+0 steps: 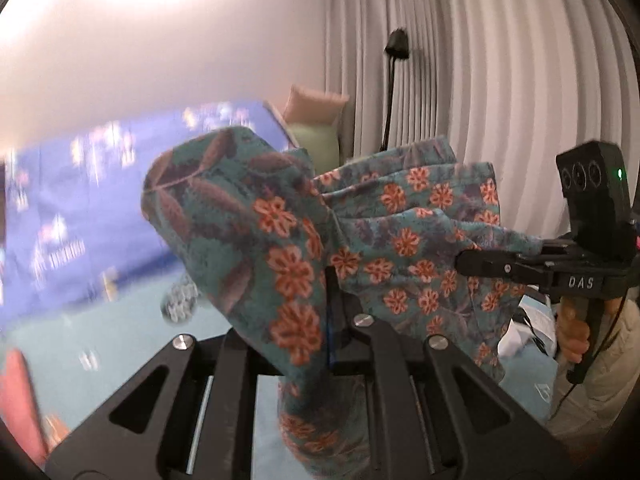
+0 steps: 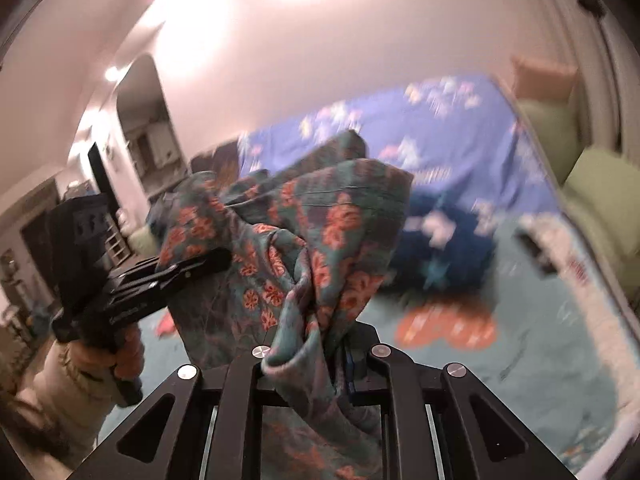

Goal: Fold small clothes

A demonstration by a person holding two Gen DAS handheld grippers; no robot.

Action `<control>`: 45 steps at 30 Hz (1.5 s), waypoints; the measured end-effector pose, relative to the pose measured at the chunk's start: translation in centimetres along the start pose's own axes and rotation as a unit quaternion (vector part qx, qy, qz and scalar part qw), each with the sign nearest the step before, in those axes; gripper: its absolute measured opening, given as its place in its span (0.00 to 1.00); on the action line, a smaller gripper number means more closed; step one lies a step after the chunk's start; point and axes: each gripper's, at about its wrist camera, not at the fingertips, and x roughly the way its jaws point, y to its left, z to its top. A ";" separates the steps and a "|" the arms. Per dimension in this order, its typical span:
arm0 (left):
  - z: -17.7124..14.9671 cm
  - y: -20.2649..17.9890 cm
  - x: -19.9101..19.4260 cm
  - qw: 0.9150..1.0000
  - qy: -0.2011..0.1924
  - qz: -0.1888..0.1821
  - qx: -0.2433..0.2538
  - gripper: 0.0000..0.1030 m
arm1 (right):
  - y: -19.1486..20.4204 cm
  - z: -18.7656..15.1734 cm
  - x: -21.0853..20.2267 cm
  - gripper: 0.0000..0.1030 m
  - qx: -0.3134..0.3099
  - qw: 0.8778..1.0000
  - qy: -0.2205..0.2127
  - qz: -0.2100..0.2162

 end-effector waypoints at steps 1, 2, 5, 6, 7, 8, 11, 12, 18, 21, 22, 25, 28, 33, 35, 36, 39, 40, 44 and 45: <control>1.3 -0.3 0.1 1.000 -0.010 0.005 0.011 0.12 | -0.2 1.3 -0.6 0.15 0.001 1.000 -0.013 -0.007; 3.0 -0.6 0.4 0.999 -0.019 0.012 0.023 0.12 | -0.5 2.5 -0.9 0.15 0.001 1.000 -0.023 -0.014; 7.6 -0.7 2.8 0.998 -0.028 0.038 0.048 0.12 | -1.5 6.5 -0.7 0.15 0.001 0.998 -0.048 -0.038; 8.6 -0.6 3.6 0.997 -0.027 0.045 0.053 0.12 | -2.1 8.0 -0.2 0.15 0.008 0.997 -0.054 -0.045; 9.8 -0.5 4.8 0.996 -0.026 0.055 0.059 0.12 | -2.6 9.1 0.5 0.15 0.013 0.997 -0.057 -0.047; 11.0 -0.3 6.3 0.995 -0.023 0.066 0.068 0.12 | -3.3 10.5 1.4 0.15 0.015 0.997 -0.060 -0.055; 13.0 1.1 10.5 0.994 -0.018 0.083 0.073 0.12 | -5.5 13.0 4.0 0.15 0.026 0.996 -0.061 -0.065; 13.2 1.4 11.3 0.994 -0.018 0.084 0.071 0.12 | -6.6 13.8 5.5 0.15 0.034 0.996 -0.060 -0.065; 10.8 7.9 22.9 0.990 -0.014 0.134 0.029 0.20 | -12.6 15.5 16.7 0.15 0.062 0.995 -0.041 -0.073; 6.8 11.9 30.7 0.972 0.046 0.229 0.001 0.43 | -16.2 14.7 25.4 0.18 0.087 0.991 0.028 -0.099; 5.1 13.4 33.2 0.964 0.078 0.256 -0.006 0.43 | -17.2 14.0 27.8 0.19 0.092 0.987 0.047 -0.125; 0.2 17.2 38.1 0.946 0.144 0.288 -0.031 0.43 | -20.2 11.1 33.8 0.20 0.086 0.968 0.100 -0.213; -1.9 19.6 38.0 0.959 0.110 0.245 -0.089 0.46 | -22.3 8.2 36.0 0.25 0.095 0.965 0.120 -0.211; -1.5 18.8 37.4 0.960 0.106 0.239 -0.098 0.48 | -25.1 7.8 34.6 0.43 0.142 0.964 0.091 -0.205; -1.2 18.4 36.9 0.960 0.111 0.240 -0.090 0.48 | -24.7 7.9 33.0 0.43 0.141 0.963 0.084 -0.216; -0.9 18.0 36.1 0.961 0.114 0.235 -0.090 0.48 | -23.5 8.0 31.9 0.43 0.133 0.962 0.079 -0.226; -0.9 17.2 33.1 0.965 0.114 0.212 -0.106 0.58 | -20.8 7.9 28.4 0.45 0.111 0.964 0.069 -0.233; -0.8 16.9 32.0 0.967 0.110 0.203 -0.109 0.63 | -19.9 7.9 27.3 0.47 0.103 0.964 0.066 -0.235; 0.0 12.7 25.7 0.975 0.090 0.184 -0.087 0.71 | -15.0 6.9 21.0 0.62 0.074 0.969 0.038 -0.234; 0.0 11.9 24.4 0.977 0.087 0.179 -0.082 0.73 | -13.6 6.4 19.4 0.64 0.069 0.970 0.030 -0.233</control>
